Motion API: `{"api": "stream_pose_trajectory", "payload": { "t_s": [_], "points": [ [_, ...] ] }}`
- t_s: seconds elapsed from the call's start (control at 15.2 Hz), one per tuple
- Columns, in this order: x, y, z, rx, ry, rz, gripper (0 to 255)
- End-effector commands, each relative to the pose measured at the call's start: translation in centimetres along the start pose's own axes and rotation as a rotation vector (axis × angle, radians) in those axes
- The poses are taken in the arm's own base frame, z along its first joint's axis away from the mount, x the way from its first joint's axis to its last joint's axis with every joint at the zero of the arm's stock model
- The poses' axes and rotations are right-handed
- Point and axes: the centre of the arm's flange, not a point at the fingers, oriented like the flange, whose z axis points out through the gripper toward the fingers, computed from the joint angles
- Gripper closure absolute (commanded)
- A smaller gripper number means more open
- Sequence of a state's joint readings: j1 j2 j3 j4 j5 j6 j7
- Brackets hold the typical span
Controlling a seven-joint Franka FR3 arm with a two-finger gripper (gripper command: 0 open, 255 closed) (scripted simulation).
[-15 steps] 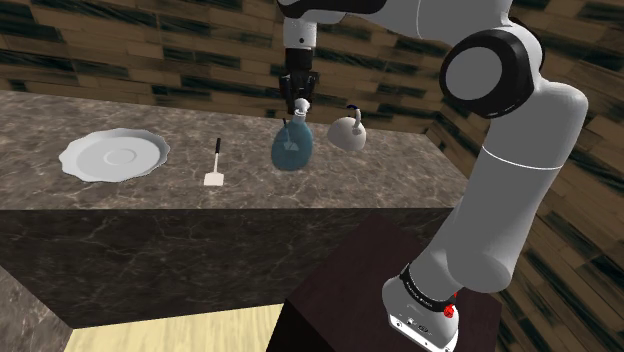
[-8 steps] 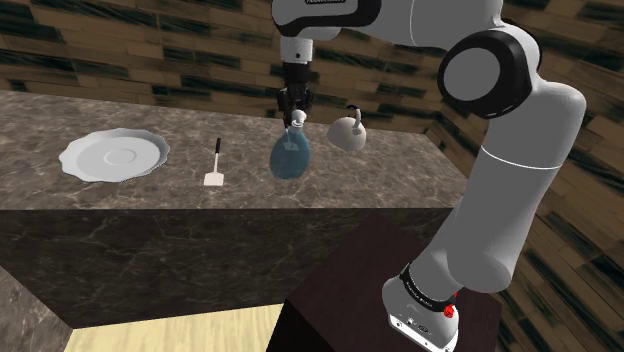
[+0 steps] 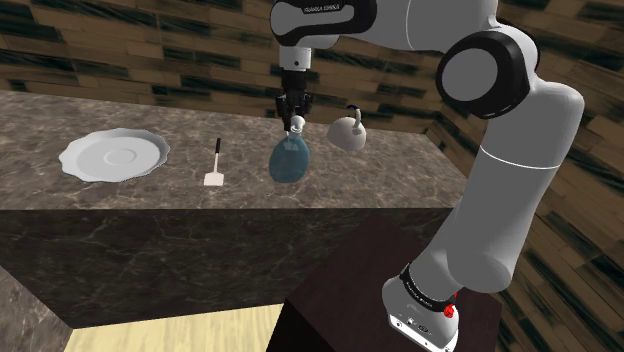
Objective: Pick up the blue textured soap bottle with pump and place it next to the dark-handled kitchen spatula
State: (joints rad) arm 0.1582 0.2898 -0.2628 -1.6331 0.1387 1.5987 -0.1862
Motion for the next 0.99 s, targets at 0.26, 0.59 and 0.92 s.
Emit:
{"api": "stream_pose_trajectory", "payload": {
  "t_s": [0.26,0.59,0.92],
  "points": [
    [0.0,0.0,0.0,0.000,0.001,0.000,0],
    [0.0,0.0,-2.7,0.000,0.001,0.000,0],
    [0.0,0.0,-5.0,0.000,0.001,0.000,0]
  ]
}}
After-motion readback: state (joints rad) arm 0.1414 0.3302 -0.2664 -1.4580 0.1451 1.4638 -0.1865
